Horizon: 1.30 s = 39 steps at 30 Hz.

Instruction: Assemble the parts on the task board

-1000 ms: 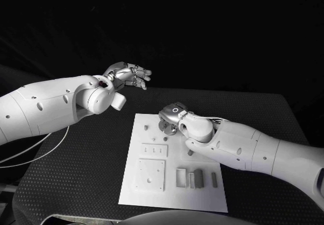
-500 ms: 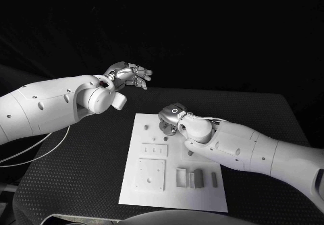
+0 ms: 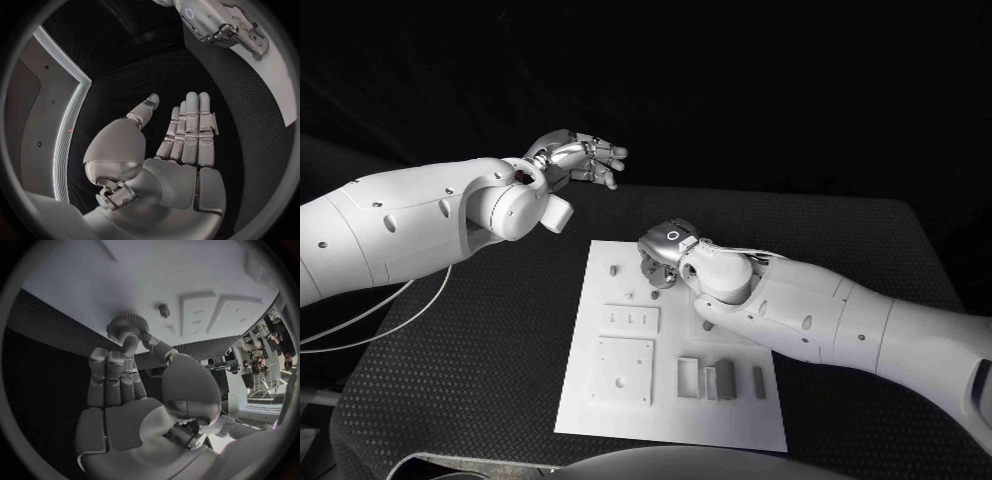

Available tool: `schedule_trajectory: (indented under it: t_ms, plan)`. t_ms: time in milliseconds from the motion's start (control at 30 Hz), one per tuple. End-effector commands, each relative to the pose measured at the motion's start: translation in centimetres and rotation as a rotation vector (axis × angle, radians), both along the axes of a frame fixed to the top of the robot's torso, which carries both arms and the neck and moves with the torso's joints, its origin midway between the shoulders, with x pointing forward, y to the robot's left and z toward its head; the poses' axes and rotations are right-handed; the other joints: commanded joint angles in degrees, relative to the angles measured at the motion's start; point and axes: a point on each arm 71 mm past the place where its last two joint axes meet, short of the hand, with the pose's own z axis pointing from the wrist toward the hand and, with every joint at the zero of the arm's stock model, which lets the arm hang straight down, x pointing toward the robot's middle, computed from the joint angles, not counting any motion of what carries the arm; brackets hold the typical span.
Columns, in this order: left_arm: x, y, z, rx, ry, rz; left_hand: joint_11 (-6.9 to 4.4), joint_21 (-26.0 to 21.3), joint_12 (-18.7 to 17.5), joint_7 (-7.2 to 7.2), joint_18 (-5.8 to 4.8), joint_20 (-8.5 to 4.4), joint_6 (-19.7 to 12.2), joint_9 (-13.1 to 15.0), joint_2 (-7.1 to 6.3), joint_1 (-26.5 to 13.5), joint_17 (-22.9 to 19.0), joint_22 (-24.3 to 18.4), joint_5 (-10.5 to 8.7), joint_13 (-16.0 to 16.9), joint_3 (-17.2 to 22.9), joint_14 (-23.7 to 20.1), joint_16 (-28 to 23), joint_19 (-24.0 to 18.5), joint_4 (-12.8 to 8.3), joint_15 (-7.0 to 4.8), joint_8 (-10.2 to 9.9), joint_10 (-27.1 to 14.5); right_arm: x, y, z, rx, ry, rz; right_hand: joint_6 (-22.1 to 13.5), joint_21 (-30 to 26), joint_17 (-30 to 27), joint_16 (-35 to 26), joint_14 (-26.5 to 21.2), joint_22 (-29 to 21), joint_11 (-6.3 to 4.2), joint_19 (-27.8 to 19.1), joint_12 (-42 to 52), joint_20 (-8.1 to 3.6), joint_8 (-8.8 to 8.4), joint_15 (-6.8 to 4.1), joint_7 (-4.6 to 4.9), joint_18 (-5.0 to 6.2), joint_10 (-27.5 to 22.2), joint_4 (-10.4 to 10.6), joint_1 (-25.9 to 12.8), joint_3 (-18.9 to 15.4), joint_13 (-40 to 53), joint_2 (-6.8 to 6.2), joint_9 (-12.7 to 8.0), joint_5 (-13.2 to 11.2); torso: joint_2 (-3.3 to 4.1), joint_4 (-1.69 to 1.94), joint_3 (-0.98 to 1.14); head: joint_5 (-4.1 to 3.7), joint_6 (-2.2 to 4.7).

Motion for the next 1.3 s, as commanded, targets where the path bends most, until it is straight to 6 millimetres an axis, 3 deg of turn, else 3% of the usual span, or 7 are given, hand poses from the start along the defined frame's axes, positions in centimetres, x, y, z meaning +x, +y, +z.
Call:
schedule_trajectory:
  t_ms: [33,267,567,1300]
  plan:
    - [-0.04,-0.28,0.14,-0.004,-0.008,-0.019,0.07,-0.3,-0.2,0.43,0.86,-0.42,-0.3,-0.1,-0.76,0.0,0.1,0.1,-0.37,0.1,-0.4,-0.3,0.4,0.1,0.0,-0.05,-0.3,-0.4,-0.14,0.19,-0.08,0.0,0.008,0.01,-0.5,-0.5,-0.1,-0.5,-0.4,-0.1,-0.06,-0.4,-0.5,0.11,-0.32,0.13,-0.06,2.59,-0.5,-0.1,0.1,0.4,-0.2,-0.69,-0.1,0.1,-0.01,0.01,0.0,0.07,-0.08]
    - [-0.03,-0.28,0.14,-0.004,-0.008,-0.019,0.07,-0.3,-0.2,0.43,0.84,-0.44,-0.3,-0.1,-0.77,0.0,0.1,0.1,-0.37,0.1,-0.4,-0.3,0.4,0.1,0.0,-0.06,-0.3,-0.4,-0.2,0.13,0.02,0.017,0.006,0.011,-0.8,-0.9,-0.4,-0.9,-0.7,-0.3,0.07,-0.6,-1.0,0.3,-0.55,0.26,0.08,2.59,-0.8,-0.2,0.1,0.4,-0.6,-0.97,-0.1,0.1,-0.03,0.01,0.0,0.18,-0.09]
    - [-0.01,-0.33,0.14,-0.005,-0.008,-0.021,0.07,-0.3,-0.2,0.44,0.82,-0.45,-0.3,-0.1,-0.77,0.0,0.1,0.1,-0.36,0.1,-0.4,-0.3,0.4,0.1,0.0,-0.06,-0.3,-0.4,-0.2,-0.02,0.15,0.038,0.0,0.006,-3.7,-1.3,-0.8,-1.2,-0.6,-0.6,0.68,-0.4,-1.3,0.52,-2.14,0.77,0.75,2.59,-0.8,-0.1,0.2,0.3,-1.1,-2.11,-0.8,0.1,-0.02,-0.07,0.03,0.27,-0.1]
    - [0.05,-0.3,0.13,-0.004,-0.008,-0.02,0.07,-0.4,-0.2,0.44,0.78,-0.49,-0.3,-0.1,-0.77,0.0,0.1,0.1,-0.36,0.1,-0.4,-0.3,0.4,0.2,0.0,-0.06,-0.3,-0.4,-0.53,-0.3,0.43,0.065,-0.008,0.01,-4.0,-1.4,-0.9,-1.3,-0.6,-0.7,0.8,-0.4,-1.3,0.6,-2.3,0.9,0.88,2.59,-0.8,0.3,0.3,0.4,-1.3,-2.71,-0.9,0.1,0.05,-0.05,0.02,0.21,-0.14]
